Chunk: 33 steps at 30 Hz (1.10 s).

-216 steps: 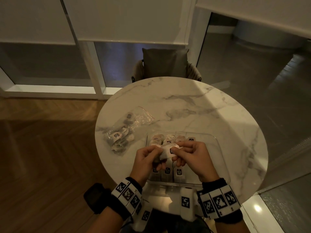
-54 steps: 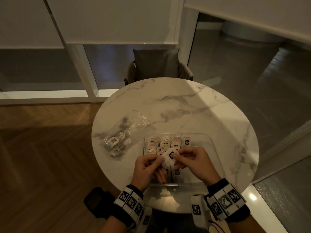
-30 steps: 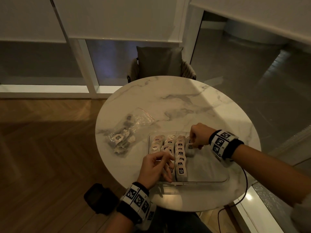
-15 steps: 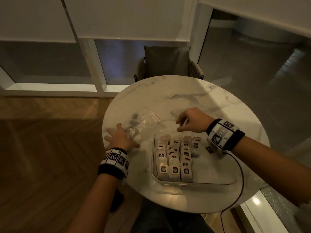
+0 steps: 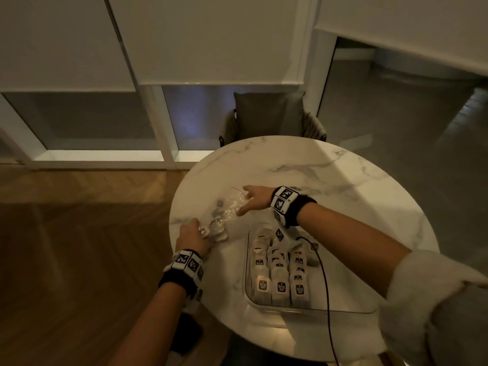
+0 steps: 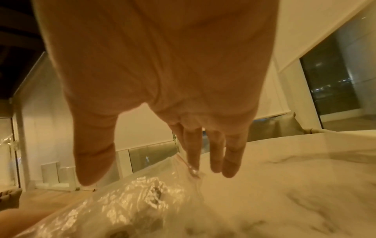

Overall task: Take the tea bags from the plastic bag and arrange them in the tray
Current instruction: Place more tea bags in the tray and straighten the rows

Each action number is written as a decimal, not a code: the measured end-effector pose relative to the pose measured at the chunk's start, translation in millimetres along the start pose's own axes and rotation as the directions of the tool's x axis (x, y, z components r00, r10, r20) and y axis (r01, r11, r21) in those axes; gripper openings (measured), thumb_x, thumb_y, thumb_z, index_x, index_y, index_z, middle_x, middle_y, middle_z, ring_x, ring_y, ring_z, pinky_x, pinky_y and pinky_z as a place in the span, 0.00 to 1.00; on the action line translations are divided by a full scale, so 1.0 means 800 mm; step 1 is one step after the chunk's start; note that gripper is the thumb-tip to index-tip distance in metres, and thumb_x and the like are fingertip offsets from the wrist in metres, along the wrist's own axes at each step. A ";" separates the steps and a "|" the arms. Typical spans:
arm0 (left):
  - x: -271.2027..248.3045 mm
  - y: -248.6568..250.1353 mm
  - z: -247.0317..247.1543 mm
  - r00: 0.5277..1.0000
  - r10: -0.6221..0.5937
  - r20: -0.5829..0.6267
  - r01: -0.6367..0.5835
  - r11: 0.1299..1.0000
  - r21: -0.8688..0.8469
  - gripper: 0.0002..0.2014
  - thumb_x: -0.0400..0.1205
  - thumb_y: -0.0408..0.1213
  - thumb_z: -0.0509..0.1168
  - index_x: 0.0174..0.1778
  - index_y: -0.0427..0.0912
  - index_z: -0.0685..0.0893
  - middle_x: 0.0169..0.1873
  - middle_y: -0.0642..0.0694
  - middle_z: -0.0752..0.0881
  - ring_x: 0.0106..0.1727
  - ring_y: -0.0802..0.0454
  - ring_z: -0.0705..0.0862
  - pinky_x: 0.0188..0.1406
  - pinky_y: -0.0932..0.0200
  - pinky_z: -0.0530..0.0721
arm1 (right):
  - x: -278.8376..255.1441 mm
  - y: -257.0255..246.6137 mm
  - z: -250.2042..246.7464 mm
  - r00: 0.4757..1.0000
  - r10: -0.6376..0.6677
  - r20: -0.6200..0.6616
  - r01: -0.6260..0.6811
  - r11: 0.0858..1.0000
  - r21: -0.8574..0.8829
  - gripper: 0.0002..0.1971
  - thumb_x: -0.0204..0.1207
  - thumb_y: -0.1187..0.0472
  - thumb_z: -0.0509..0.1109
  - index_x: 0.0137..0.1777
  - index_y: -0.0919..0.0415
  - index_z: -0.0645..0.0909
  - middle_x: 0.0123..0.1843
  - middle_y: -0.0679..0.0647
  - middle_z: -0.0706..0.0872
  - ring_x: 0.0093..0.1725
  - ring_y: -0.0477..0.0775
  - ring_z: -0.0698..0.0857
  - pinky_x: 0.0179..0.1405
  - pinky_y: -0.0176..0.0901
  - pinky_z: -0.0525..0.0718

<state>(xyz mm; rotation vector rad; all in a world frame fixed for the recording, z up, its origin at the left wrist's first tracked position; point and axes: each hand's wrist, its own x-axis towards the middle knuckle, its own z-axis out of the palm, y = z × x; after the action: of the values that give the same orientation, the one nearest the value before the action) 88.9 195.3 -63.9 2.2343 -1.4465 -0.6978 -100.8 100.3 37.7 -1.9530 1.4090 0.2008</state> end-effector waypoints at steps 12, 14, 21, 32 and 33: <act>-0.068 0.001 -0.030 0.991 0.080 0.103 0.060 0.427 -0.902 0.41 0.59 0.16 0.79 0.69 0.37 0.76 0.57 0.35 0.86 0.51 0.42 0.88 0.36 0.55 0.90 | -0.089 -0.010 -0.022 0.856 -0.467 -0.222 0.512 0.823 0.244 0.16 0.77 0.78 0.67 0.45 0.58 0.91 0.52 0.64 0.91 0.54 0.63 0.89 0.55 0.51 0.89; -0.080 0.007 -0.034 0.984 0.139 0.107 0.061 0.300 -0.952 0.42 0.55 0.20 0.81 0.68 0.31 0.77 0.55 0.32 0.88 0.51 0.41 0.89 0.40 0.54 0.90 | -0.121 -0.009 -0.027 0.807 -0.529 -0.261 0.590 0.730 0.344 0.15 0.75 0.79 0.70 0.43 0.58 0.89 0.50 0.66 0.90 0.53 0.66 0.90 0.45 0.47 0.91; -0.112 0.045 -0.028 0.929 0.321 0.186 0.097 0.273 -0.957 0.38 0.55 0.26 0.80 0.65 0.29 0.80 0.55 0.31 0.88 0.55 0.36 0.89 0.44 0.49 0.91 | -0.183 -0.025 -0.044 0.717 -0.568 -0.405 0.644 0.762 0.072 0.30 0.58 0.60 0.88 0.62 0.60 0.87 0.58 0.53 0.90 0.55 0.44 0.88 0.51 0.31 0.86; -0.121 0.054 -0.045 0.841 0.480 0.250 0.194 0.162 -0.967 0.51 0.55 0.21 0.81 0.77 0.32 0.69 0.68 0.26 0.80 0.64 0.33 0.85 0.51 0.41 0.88 | -0.192 -0.024 -0.034 0.826 -0.526 -0.201 0.539 0.842 0.013 0.32 0.62 0.60 0.86 0.66 0.54 0.79 0.61 0.50 0.87 0.46 0.49 0.90 0.44 0.38 0.89; -0.122 0.055 -0.046 0.838 0.484 0.253 0.191 0.176 -0.966 0.51 0.56 0.21 0.81 0.77 0.33 0.69 0.69 0.26 0.79 0.65 0.33 0.84 0.50 0.42 0.88 | -0.192 -0.021 -0.033 0.838 -0.517 -0.176 0.534 0.843 0.066 0.31 0.62 0.62 0.86 0.65 0.55 0.78 0.56 0.52 0.89 0.44 0.50 0.90 0.43 0.41 0.90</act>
<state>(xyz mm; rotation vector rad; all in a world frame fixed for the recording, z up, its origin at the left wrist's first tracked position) 45.0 269.6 10.0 0.7899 -0.8249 -1.6646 -153.4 204.5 142.0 -2.2121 0.8903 -0.2859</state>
